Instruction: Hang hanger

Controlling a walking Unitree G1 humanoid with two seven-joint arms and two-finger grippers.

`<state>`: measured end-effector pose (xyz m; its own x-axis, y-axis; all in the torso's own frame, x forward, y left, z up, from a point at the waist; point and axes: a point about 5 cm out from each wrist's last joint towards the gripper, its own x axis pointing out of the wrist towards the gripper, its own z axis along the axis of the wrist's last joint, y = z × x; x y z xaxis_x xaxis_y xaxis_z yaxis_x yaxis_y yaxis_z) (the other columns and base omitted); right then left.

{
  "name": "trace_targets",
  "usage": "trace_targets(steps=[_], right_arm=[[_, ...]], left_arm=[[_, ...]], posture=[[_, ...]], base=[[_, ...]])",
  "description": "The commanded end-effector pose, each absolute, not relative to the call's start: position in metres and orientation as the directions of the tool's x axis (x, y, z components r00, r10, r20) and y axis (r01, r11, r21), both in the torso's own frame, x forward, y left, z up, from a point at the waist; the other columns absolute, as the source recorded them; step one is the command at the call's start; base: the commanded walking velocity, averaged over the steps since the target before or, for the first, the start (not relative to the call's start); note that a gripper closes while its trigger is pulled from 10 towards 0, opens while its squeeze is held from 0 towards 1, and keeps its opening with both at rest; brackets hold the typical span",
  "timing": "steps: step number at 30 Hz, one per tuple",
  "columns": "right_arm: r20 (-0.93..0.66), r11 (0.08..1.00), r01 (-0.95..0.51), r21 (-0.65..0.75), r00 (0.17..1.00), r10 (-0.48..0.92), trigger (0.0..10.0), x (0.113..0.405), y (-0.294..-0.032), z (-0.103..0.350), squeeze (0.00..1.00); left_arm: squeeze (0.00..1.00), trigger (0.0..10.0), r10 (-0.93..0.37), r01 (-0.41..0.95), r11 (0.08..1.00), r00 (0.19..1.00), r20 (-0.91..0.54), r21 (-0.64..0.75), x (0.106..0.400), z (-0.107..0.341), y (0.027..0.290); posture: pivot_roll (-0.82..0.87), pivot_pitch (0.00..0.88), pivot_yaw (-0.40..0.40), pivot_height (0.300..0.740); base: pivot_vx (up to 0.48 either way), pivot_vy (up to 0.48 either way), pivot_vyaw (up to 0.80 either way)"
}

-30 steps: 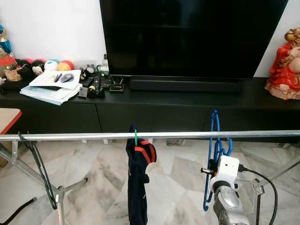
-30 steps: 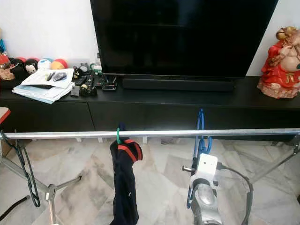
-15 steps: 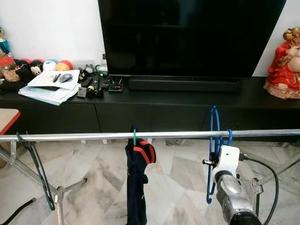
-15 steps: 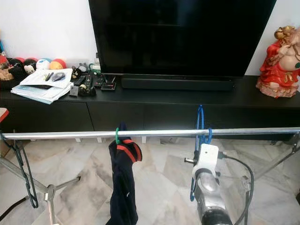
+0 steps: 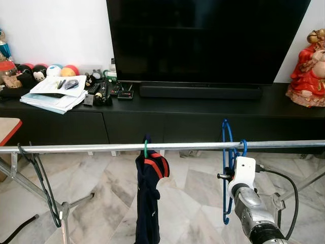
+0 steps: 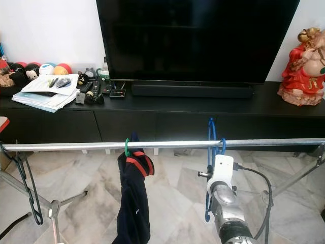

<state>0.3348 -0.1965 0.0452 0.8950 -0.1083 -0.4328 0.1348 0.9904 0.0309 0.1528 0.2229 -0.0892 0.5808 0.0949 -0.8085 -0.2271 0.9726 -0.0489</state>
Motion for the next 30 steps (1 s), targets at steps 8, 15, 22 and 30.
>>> trace_targets(steps=[8,15,22,30], right_arm=[[-0.478,0.994,0.090,0.060,0.877,-0.051,10.0,0.3403,-0.1961,0.0494,0.00],[-0.506,0.996,0.071,0.060,0.862,-0.031,10.0,0.3403,-0.1971,0.0487,0.00],[-0.522,0.996,0.064,0.068,0.853,-0.019,10.0,0.3379,-0.1971,0.0456,0.00],[-0.498,0.993,0.065,0.095,0.867,-0.010,10.0,0.3389,-0.1956,0.0477,1.00]], left_arm=[[0.00,10.0,0.090,-0.214,0.976,0.569,-0.817,-0.041,0.1488,-0.0907,0.2234],[0.00,10.0,0.088,-0.214,0.976,0.569,-0.818,-0.044,0.1485,-0.0907,0.2235],[0.00,10.0,0.081,-0.209,0.977,0.567,-0.819,-0.048,0.1478,-0.0911,0.2227],[0.00,10.0,0.077,-0.204,0.978,0.571,-0.817,-0.051,0.1494,-0.0907,0.2217]], posture=[[0.02,0.017,0.004,0.740],[0.02,0.018,0.004,0.740],[0.02,0.022,0.004,0.740],[0.03,0.022,0.005,0.740]], base=[[0.000,0.000,0.00],[0.000,0.000,0.00],[0.000,0.000,0.00],[0.000,0.000,0.00]])
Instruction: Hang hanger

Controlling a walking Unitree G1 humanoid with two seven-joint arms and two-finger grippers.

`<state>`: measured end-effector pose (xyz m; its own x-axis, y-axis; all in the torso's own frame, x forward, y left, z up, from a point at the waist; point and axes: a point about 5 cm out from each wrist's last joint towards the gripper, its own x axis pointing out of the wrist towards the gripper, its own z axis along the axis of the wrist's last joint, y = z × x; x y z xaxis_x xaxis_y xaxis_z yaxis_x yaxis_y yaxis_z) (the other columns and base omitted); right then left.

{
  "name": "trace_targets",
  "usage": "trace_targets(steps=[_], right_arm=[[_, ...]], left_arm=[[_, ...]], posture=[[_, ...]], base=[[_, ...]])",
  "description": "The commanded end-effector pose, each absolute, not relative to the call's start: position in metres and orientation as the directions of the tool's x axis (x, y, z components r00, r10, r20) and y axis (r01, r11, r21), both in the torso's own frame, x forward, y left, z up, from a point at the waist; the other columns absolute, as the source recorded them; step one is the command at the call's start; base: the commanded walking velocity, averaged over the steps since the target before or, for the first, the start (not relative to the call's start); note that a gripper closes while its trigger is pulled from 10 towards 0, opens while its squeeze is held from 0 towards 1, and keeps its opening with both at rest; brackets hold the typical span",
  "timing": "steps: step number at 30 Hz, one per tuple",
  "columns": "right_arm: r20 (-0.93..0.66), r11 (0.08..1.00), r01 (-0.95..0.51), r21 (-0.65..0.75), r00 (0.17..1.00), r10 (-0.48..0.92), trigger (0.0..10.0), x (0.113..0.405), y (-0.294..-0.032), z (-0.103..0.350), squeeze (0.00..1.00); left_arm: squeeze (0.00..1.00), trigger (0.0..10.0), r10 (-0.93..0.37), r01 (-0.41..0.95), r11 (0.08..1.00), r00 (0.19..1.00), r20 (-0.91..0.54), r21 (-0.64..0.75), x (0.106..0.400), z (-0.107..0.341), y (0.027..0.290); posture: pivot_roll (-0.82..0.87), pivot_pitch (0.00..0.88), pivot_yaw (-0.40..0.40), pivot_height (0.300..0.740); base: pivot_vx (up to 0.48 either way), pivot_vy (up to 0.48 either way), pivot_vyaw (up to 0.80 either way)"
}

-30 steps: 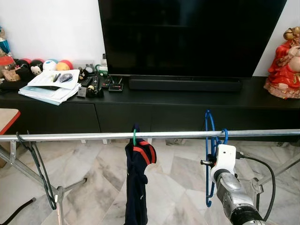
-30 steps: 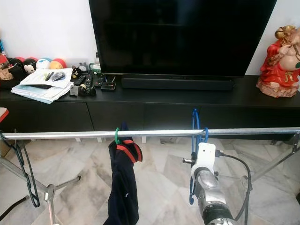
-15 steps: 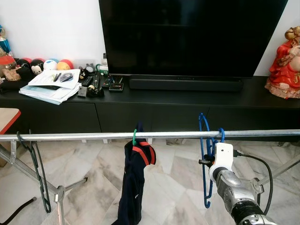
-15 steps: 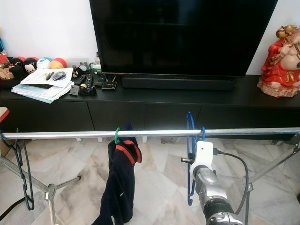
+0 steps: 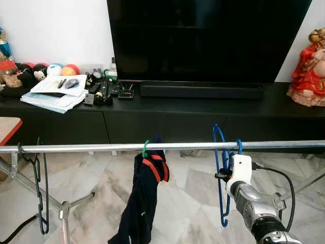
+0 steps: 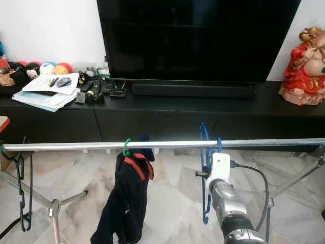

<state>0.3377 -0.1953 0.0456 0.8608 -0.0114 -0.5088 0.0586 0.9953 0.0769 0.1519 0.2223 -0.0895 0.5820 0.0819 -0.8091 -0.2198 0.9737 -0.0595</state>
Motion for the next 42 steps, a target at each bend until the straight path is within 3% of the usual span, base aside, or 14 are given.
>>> trace_targets(steps=[1,14,23,33,42], right_arm=[[-0.492,0.993,0.066,0.094,0.870,-0.012,10.0,0.339,-0.196,0.049,1.00],[-0.494,0.993,0.077,0.087,0.869,-0.024,10.0,0.334,-0.196,0.043,1.00],[-0.350,0.993,0.082,0.085,0.935,-0.048,10.0,0.331,-0.196,0.055,1.00],[-0.253,0.990,0.098,0.102,0.965,-0.069,10.0,0.310,-0.197,0.059,1.00],[-0.161,0.992,0.121,0.036,0.980,-0.114,10.0,0.285,-0.201,0.070,1.00]], left_arm=[[0.00,10.0,0.077,-0.204,0.978,0.572,-0.817,-0.051,0.150,-0.091,0.222],[0.00,10.0,0.077,-0.205,0.977,0.568,-0.820,-0.050,0.148,-0.091,0.222],[0.00,10.0,0.076,-0.206,0.977,0.566,-0.821,-0.051,0.148,-0.092,0.221],[0.00,10.0,0.072,-0.202,0.978,0.562,-0.824,-0.053,0.146,-0.092,0.221],[0.00,10.0,0.074,-0.202,0.978,0.555,-0.829,-0.048,0.144,-0.093,0.222]], posture=[[0.03,0.022,0.005,0.740],[0.02,0.024,0.004,0.740],[0.02,0.024,0.001,0.740],[0.02,0.022,-0.002,0.740],[0.02,0.014,-0.005,0.740]], base=[[0.000,0.000,0.00],[0.000,0.000,0.00],[0.000,0.000,0.00],[0.000,0.000,0.00],[0.000,0.000,0.00]])
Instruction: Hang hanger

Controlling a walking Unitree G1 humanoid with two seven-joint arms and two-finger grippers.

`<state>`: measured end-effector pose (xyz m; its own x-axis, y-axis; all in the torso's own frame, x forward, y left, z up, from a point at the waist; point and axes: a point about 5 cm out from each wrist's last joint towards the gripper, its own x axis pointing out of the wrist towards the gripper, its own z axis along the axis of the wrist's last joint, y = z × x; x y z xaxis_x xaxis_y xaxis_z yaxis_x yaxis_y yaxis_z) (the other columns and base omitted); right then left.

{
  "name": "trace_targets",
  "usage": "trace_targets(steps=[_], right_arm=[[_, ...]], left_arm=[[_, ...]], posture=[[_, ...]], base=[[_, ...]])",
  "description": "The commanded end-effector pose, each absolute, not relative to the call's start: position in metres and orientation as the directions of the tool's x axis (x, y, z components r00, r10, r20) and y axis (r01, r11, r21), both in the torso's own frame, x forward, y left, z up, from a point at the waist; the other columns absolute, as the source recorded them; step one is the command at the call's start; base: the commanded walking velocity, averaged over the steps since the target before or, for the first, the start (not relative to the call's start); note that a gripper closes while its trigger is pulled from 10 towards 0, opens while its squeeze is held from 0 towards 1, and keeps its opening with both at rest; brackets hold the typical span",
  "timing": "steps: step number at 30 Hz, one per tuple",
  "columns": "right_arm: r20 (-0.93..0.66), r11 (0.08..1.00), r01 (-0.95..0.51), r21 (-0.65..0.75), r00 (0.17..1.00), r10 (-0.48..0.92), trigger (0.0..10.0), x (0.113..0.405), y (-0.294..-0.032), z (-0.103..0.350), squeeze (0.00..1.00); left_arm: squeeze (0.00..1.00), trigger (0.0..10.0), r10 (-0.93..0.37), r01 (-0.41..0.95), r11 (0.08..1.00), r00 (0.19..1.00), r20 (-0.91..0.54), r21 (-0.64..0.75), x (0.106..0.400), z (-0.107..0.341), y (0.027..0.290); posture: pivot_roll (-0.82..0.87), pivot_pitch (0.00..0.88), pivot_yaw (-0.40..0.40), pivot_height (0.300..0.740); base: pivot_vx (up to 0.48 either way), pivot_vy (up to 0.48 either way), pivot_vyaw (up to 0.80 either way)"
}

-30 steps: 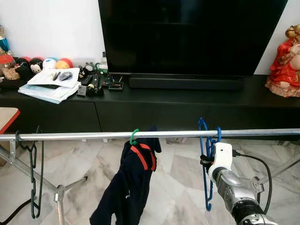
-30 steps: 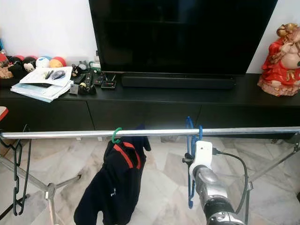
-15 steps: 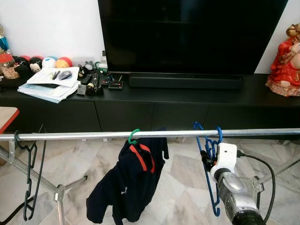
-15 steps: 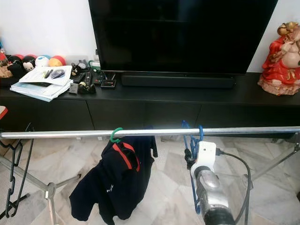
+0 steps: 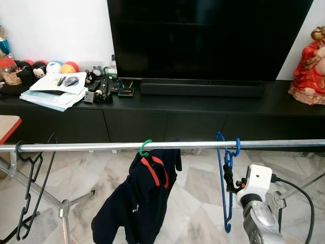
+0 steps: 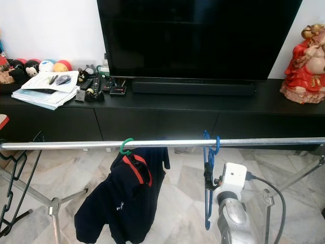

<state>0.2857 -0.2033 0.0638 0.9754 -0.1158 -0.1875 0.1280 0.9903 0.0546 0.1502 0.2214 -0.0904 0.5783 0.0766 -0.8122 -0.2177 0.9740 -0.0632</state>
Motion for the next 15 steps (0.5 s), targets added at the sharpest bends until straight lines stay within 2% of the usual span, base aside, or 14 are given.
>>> trace_targets(steps=[1,3,4,7,8,9,10,11,15], right_arm=[[-0.135,0.989,0.147,0.010,0.980,-0.144,10.0,0.278,-0.205,0.074,1.00],[-0.122,0.985,0.174,0.003,0.978,-0.172,10.0,0.274,-0.208,0.076,1.00],[-0.108,0.968,0.252,-0.007,0.962,-0.251,10.0,0.267,-0.217,0.078,1.00],[-0.121,0.928,0.371,-0.036,0.920,-0.373,10.0,0.253,-0.230,0.074,1.00],[-0.142,0.916,0.396,-0.057,0.905,-0.400,10.0,0.248,-0.234,0.069,0.92],[-0.179,0.900,0.429,-0.075,0.882,-0.435,10.0,0.243,-0.239,0.061,0.54],[-0.205,0.888,0.451,-0.090,0.864,-0.459,10.0,0.238,-0.242,0.056,0.54],[-0.252,0.879,0.471,-0.074,0.844,-0.473,10.0,0.234,-0.244,0.047,0.00],[-0.390,0.881,0.471,-0.054,0.802,-0.453,10.0,0.226,-0.243,0.015,0.00]], left_arm=[[0.00,10.0,0.075,-0.202,0.978,0.554,-0.829,-0.047,0.144,-0.093,0.222],[0.00,10.0,0.075,-0.202,0.978,0.554,-0.829,-0.046,0.144,-0.093,0.222],[0.00,10.0,0.076,-0.202,0.978,0.554,-0.829,-0.045,0.144,-0.093,0.222],[0.00,10.0,0.077,-0.201,0.979,0.552,-0.830,-0.043,0.143,-0.093,0.222],[0.00,10.0,0.077,-0.201,0.979,0.552,-0.830,-0.043,0.143,-0.093,0.222],[0.00,10.0,0.076,-0.200,0.979,0.553,-0.830,-0.043,0.143,-0.093,0.222],[0.00,10.0,0.076,-0.200,0.979,0.553,-0.829,-0.044,0.143,-0.093,0.222],[0.00,10.0,0.075,-0.199,0.979,0.554,-0.829,-0.044,0.144,-0.093,0.222],[0.00,10.0,0.074,-0.196,0.980,0.558,-0.827,-0.044,0.145,-0.093,0.221]], posture=[[0.02,0.013,-0.006,0.740],[0.02,0.013,-0.006,0.740],[0.02,0.013,-0.006,0.740],[0.02,0.005,-0.009,0.740],[0.02,0.002,-0.009,0.740],[0.02,0.002,-0.009,0.740],[0.02,0.000,-0.008,0.740],[0.02,0.000,-0.008,0.740],[0.02,0.000,-0.007,0.740]], base=[[0.000,0.000,0.00],[0.000,0.000,0.00],[0.000,0.000,0.00],[0.000,0.000,0.00],[0.000,0.000,0.00],[0.000,0.000,0.00],[0.000,0.000,0.00],[0.000,0.000,0.00],[0.000,0.000,0.00]])
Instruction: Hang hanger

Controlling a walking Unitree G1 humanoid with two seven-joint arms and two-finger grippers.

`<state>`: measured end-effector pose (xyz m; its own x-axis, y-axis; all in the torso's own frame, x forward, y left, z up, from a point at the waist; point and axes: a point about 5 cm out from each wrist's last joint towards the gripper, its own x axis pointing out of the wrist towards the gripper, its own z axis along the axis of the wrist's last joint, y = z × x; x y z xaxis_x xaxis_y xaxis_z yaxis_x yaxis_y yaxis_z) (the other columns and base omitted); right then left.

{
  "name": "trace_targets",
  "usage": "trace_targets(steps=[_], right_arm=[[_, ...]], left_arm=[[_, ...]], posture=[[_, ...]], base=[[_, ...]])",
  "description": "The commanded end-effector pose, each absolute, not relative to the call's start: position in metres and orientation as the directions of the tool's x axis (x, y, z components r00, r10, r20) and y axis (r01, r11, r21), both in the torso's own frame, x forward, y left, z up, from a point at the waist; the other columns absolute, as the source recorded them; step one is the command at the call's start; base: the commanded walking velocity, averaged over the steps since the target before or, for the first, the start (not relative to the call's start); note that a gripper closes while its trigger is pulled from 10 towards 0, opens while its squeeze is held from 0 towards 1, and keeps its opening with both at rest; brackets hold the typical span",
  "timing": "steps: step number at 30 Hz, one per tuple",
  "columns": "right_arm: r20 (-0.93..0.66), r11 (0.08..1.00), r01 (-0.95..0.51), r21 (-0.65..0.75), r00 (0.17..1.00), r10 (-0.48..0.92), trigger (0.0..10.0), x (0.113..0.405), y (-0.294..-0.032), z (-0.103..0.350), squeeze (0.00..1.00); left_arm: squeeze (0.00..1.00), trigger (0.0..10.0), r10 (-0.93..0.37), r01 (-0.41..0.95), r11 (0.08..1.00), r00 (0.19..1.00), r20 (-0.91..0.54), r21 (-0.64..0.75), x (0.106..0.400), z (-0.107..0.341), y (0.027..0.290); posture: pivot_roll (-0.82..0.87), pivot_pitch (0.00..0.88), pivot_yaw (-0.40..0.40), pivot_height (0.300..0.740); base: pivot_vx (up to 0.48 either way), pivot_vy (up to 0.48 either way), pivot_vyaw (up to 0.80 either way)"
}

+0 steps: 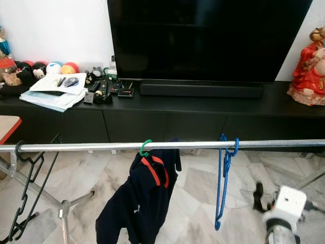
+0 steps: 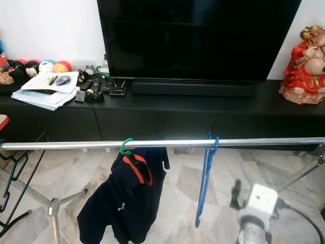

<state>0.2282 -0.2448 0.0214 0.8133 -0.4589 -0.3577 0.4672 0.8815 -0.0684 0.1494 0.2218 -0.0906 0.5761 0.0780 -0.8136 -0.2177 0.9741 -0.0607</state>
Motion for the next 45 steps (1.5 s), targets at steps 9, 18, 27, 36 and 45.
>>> trace_targets(steps=[9,18,27,36,45], right_arm=[[-0.625,0.956,0.277,-0.095,0.731,-0.274,10.0,0.222,-0.219,-0.043,0.00],[-0.781,0.978,0.195,-0.075,0.598,-0.179,10.0,0.193,-0.200,-0.076,0.00],[-0.762,0.973,0.227,0.033,0.636,-0.123,10.0,0.191,-0.193,-0.077,0.00],[-0.785,0.968,0.246,0.059,0.610,-0.107,10.0,0.175,-0.193,-0.086,0.00],[-0.793,0.971,0.231,0.067,0.603,-0.089,10.0,0.171,-0.189,-0.088,0.00]], left_arm=[[0.00,10.0,0.085,-0.205,0.978,0.563,-0.822,-0.039,0.149,-0.091,0.224],[0.00,10.0,0.098,-0.206,0.978,0.554,-0.827,-0.021,0.148,-0.091,0.225],[0.00,10.0,0.112,-0.195,0.981,0.536,-0.837,0.006,0.143,-0.092,0.229],[0.00,10.0,0.109,-0.181,0.983,0.537,-0.836,0.012,0.142,-0.092,0.233],[0.00,10.0,0.106,-0.171,0.985,0.543,-0.833,0.014,0.144,-0.090,0.235]], posture=[[0.03,0.000,0.002,0.740],[0.04,0.004,0.000,0.740],[0.03,0.021,0.008,0.740],[0.03,0.028,0.033,0.740],[0.04,0.028,0.036,0.740]], base=[[0.000,0.000,0.00],[0.000,0.000,0.00],[0.000,0.000,0.00],[0.000,0.000,0.00],[0.000,0.000,0.00]])
